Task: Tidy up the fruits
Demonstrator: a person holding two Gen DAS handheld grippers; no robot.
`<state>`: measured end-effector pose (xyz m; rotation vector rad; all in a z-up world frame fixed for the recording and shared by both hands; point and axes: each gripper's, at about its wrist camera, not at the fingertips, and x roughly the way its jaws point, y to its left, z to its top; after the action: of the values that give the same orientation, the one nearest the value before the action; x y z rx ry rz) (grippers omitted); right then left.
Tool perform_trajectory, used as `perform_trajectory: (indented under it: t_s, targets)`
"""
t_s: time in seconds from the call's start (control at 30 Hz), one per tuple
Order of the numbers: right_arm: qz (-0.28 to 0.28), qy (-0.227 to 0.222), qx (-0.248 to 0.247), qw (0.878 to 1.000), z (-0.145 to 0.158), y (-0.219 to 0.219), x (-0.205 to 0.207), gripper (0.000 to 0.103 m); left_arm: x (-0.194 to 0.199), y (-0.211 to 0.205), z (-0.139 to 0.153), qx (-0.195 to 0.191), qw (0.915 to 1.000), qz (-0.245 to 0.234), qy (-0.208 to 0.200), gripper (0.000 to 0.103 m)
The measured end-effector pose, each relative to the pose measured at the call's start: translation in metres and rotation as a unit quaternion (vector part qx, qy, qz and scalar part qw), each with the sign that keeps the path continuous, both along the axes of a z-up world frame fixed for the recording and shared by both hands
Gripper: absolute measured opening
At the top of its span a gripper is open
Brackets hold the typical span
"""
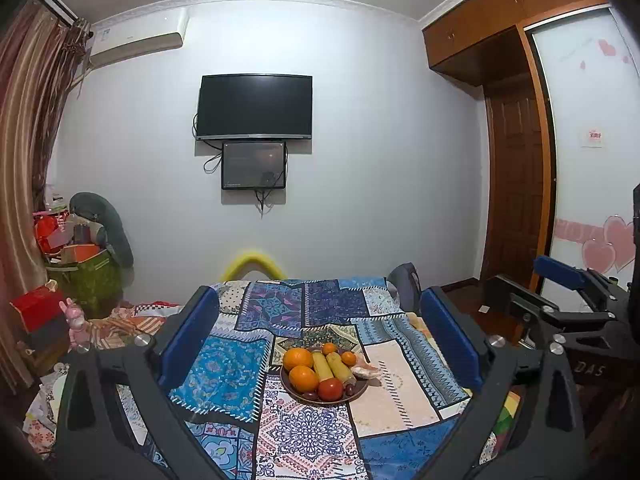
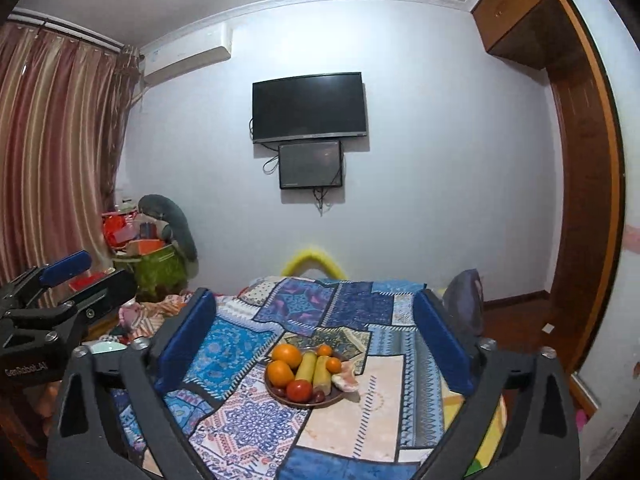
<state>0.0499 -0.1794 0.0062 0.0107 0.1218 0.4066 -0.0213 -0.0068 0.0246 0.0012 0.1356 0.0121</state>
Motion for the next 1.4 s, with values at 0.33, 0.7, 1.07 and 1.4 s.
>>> perform_trajectory:
  t_s: [0.33, 0.7, 1.07, 1.4]
  targets:
    - [-0.007, -0.002, 0.0, 1.0, -0.0042, -0.0089, -0.011, 0.103, -0.0001, -0.0004, -0.0023, -0.003, 1.0, 0.001, 0.004, 0.103]
    - [-0.009, -0.001, 0.001, 1.0, -0.0042, -0.0109, -0.0122, 0.103, 0.001, 0.0003, -0.0032, -0.006, 1.0, 0.0, 0.006, 0.103]
    - [-0.008, -0.001, 0.002, 1.0, -0.0023, -0.0117, -0.0121, 0.103, 0.0046, 0.0013, -0.0039, -0.011, 0.9999, 0.002, 0.008, 0.103]
    - [-0.007, 0.0, 0.004, 1.0, 0.0, -0.0123, -0.0131, 0.103, 0.0052, 0.0002, -0.0054, -0.013, 0.9999, -0.003, 0.01, 0.103]
